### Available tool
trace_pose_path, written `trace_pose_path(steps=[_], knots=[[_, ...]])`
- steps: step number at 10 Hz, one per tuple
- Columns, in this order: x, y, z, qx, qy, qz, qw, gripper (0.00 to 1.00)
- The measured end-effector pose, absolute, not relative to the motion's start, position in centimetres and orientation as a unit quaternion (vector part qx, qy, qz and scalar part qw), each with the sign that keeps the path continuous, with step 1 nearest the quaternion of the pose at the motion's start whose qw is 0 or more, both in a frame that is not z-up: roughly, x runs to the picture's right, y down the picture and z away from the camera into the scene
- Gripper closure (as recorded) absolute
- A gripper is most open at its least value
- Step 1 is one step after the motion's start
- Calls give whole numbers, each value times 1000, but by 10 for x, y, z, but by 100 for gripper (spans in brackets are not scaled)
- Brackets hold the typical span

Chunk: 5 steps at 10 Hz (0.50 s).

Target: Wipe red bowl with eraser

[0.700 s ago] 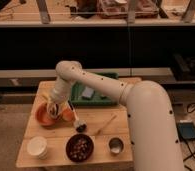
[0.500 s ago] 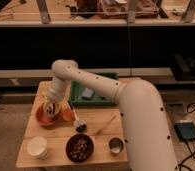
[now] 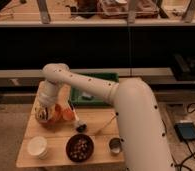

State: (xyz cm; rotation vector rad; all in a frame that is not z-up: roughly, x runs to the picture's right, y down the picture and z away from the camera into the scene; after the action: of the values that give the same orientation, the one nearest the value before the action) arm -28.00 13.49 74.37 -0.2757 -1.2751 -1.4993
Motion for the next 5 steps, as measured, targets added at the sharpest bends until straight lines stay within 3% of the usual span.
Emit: trace_pose_path(steps=[5], knots=[[-231,157,737,-129,-531,-606,577,91]])
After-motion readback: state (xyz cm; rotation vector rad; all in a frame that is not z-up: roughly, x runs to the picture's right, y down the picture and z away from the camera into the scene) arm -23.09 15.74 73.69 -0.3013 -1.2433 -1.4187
